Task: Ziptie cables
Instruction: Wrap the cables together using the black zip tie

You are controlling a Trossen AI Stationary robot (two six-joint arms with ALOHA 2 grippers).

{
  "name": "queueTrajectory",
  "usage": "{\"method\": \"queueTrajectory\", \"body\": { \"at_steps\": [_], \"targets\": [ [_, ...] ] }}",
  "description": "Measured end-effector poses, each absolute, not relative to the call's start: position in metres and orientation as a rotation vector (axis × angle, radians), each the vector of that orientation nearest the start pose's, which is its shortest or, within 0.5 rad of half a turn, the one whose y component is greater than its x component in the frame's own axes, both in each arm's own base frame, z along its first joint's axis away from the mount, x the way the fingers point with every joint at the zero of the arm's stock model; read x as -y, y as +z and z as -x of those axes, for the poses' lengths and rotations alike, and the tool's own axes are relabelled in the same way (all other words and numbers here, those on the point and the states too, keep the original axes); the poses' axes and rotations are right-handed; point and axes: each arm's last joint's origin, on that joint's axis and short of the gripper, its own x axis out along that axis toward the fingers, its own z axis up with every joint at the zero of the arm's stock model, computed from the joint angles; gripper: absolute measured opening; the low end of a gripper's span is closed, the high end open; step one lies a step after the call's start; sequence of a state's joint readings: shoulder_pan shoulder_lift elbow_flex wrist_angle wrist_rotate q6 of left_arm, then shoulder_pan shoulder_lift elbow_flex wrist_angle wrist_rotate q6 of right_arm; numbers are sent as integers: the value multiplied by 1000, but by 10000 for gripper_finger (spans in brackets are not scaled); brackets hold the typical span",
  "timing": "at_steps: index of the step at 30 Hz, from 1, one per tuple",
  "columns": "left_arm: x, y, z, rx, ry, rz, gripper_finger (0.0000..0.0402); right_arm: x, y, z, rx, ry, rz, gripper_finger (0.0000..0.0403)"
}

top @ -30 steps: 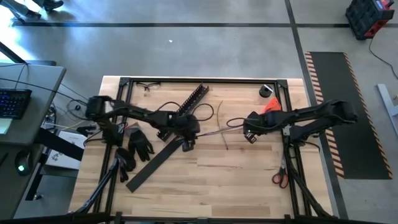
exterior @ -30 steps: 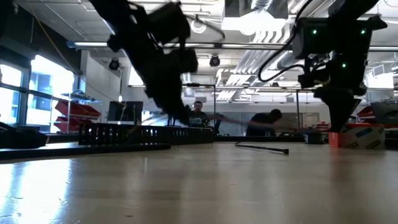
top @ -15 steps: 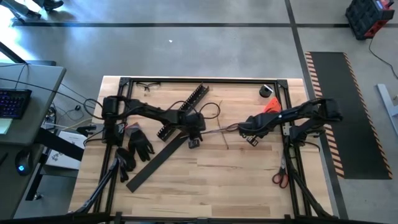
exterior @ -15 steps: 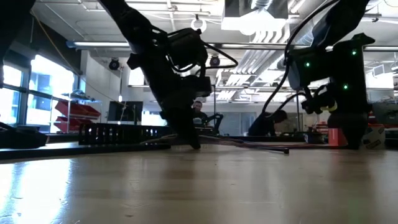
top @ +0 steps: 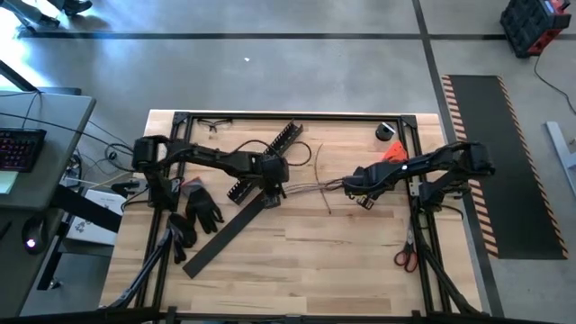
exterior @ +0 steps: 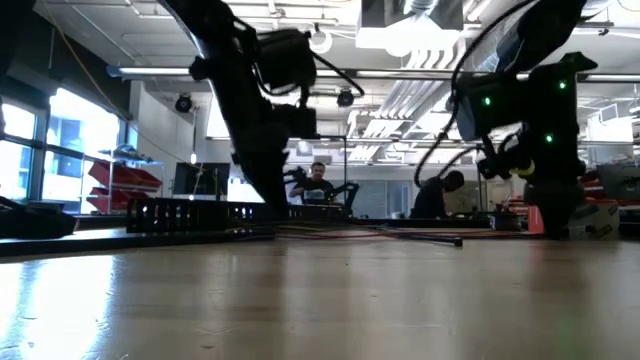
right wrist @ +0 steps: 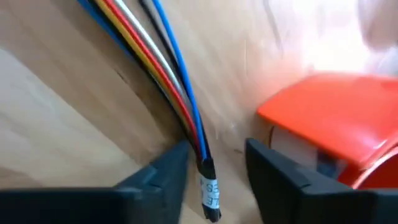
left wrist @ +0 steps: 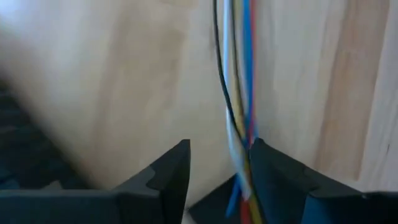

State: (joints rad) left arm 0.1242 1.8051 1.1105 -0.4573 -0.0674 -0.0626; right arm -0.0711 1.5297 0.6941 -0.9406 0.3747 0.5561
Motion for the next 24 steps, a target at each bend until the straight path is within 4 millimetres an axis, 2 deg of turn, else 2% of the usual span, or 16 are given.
{"method": "queueTrajectory", "body": {
  "at_steps": [3, 6, 9, 11, 14, 16, 19, 24],
  "targets": [
    [-46, 178, -336, -1135, 278, 47, 148, 25, 149, -201, -1574, -759, -106, 193],
    [-47, 194, -332, -1082, 302, 37, 144, 25, 170, -208, -1478, -666, -91, 216],
    [-48, 198, -333, -1043, 280, 54, 139, 20, 186, -218, -1341, -451, -60, 220],
    [-47, 196, -335, -1002, 248, 48, 136, 14, 190, -225, -1228, -275, -44, 217],
    [-46, 186, -339, -918, 192, 52, 132, 3, 185, -233, -1072, -97, -52, 204],
    [-45, 178, -339, -869, 150, 77, 130, -5, 178, -237, -1002, -67, -102, 191],
    [-42, 171, -341, -808, 106, 111, 129, -19, 164, -243, -983, -108, -169, 172],
    [-31, 164, -344, -747, 78, 19, 128, -44, 138, -250, -1030, -256, -114, 143]
  ]
}}
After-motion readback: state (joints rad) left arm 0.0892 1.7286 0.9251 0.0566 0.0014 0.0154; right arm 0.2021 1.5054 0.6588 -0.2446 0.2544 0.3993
